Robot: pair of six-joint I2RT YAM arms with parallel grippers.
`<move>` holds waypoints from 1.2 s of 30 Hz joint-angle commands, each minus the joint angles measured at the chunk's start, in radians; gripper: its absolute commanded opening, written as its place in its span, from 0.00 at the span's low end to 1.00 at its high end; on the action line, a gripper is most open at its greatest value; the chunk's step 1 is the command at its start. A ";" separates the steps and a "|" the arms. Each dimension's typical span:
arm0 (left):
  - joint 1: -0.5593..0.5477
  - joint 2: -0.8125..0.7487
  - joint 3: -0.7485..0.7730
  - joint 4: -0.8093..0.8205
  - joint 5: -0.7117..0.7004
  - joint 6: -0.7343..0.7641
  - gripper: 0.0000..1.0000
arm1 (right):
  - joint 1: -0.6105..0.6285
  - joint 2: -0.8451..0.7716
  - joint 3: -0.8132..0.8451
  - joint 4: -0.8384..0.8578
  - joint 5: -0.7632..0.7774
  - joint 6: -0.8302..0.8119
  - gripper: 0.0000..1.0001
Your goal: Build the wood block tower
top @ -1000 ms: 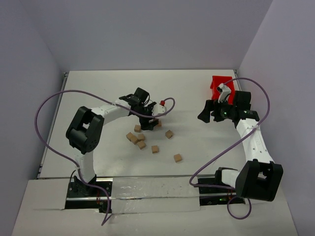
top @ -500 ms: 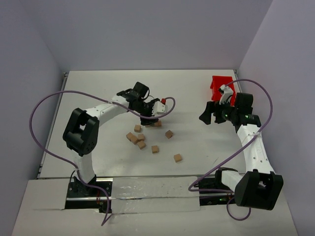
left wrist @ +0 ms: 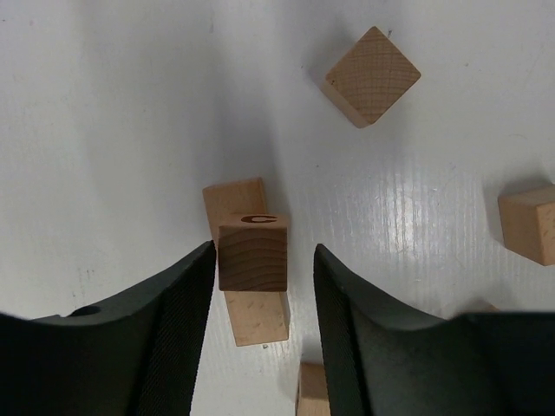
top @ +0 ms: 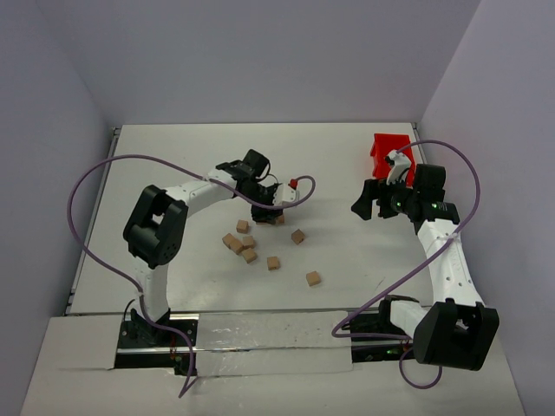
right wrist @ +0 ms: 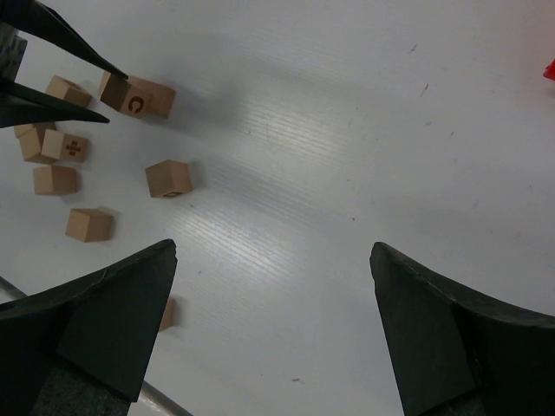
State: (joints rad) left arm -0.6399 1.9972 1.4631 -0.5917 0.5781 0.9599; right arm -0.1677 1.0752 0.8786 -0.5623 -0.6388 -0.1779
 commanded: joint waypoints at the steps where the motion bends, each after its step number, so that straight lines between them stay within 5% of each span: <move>1: -0.004 0.010 0.049 0.016 0.015 -0.017 0.52 | 0.007 -0.015 -0.002 0.022 0.002 0.006 1.00; 21: -0.003 0.039 0.071 0.051 -0.037 -0.096 0.33 | 0.005 -0.020 -0.009 0.028 0.009 0.009 1.00; 36: -0.006 0.043 0.081 0.074 -0.063 -0.143 0.30 | 0.005 -0.014 -0.015 0.030 0.001 0.009 1.00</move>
State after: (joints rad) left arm -0.6399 2.0300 1.4948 -0.5630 0.5193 0.8381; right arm -0.1677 1.0752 0.8742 -0.5613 -0.6343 -0.1756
